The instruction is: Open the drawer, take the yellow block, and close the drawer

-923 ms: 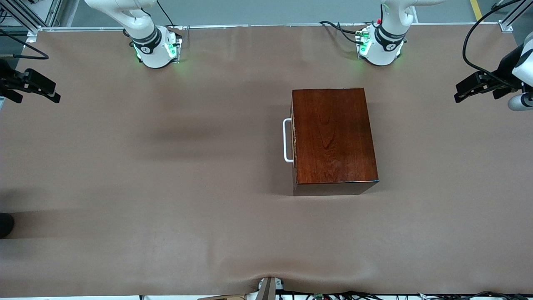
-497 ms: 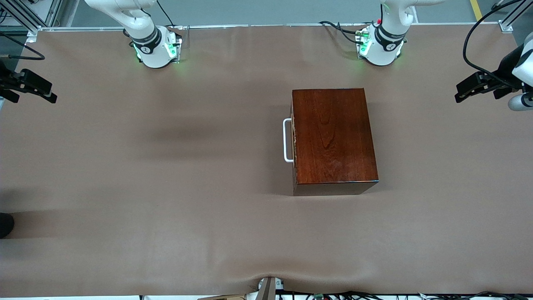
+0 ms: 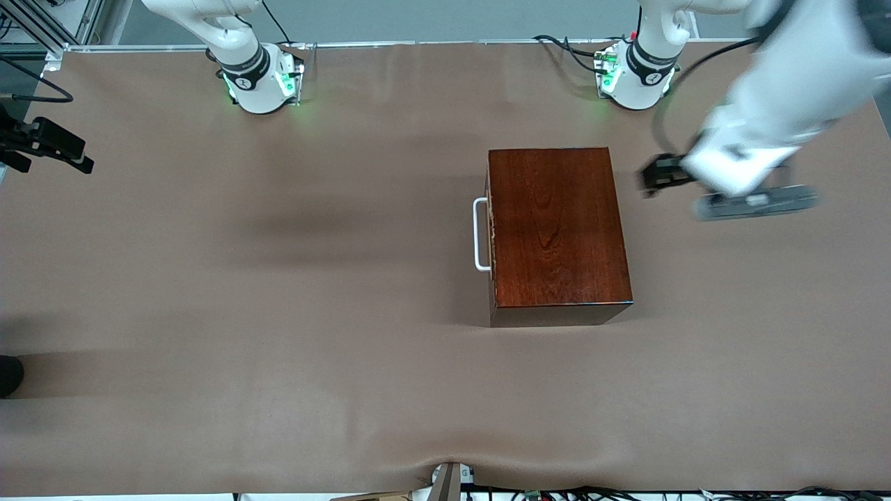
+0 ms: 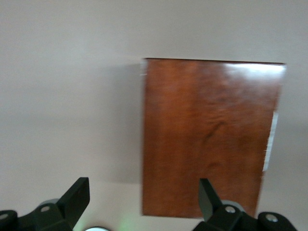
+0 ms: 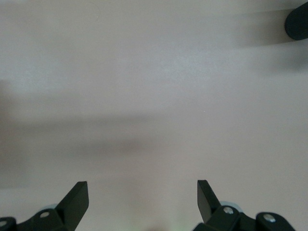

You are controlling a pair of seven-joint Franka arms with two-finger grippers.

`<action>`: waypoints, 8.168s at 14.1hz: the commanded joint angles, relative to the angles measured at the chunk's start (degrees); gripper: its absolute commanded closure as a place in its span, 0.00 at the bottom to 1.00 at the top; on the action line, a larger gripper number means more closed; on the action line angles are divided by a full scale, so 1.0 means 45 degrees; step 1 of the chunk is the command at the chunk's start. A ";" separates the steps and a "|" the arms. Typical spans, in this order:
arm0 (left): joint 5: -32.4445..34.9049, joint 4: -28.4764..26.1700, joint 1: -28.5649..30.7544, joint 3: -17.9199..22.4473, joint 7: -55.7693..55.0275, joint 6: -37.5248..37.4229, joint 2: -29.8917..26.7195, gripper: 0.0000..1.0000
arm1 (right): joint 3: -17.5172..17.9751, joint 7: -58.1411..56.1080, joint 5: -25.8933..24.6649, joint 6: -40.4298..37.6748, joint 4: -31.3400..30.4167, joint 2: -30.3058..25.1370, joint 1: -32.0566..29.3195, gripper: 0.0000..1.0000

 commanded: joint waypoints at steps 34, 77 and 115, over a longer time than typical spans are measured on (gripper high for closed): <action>0.1426 0.3093 -0.8328 0.3287 -0.5839 0.3619 0.8109 0.00 | 0.0309 -0.1370 0.0629 0.0628 0.0007 0.1497 0.1361 0.00; 0.0449 0.3289 -0.8699 0.2680 -0.7210 0.5248 0.7213 0.00 | 0.0347 -1.5906 0.0669 0.4593 0.0046 0.3743 0.3626 0.00; 0.0313 0.0651 0.1672 0.2857 0.3181 -0.1006 -0.0797 0.00 | 0.0328 -0.9014 0.3577 0.5373 0.4012 0.9153 1.0248 0.00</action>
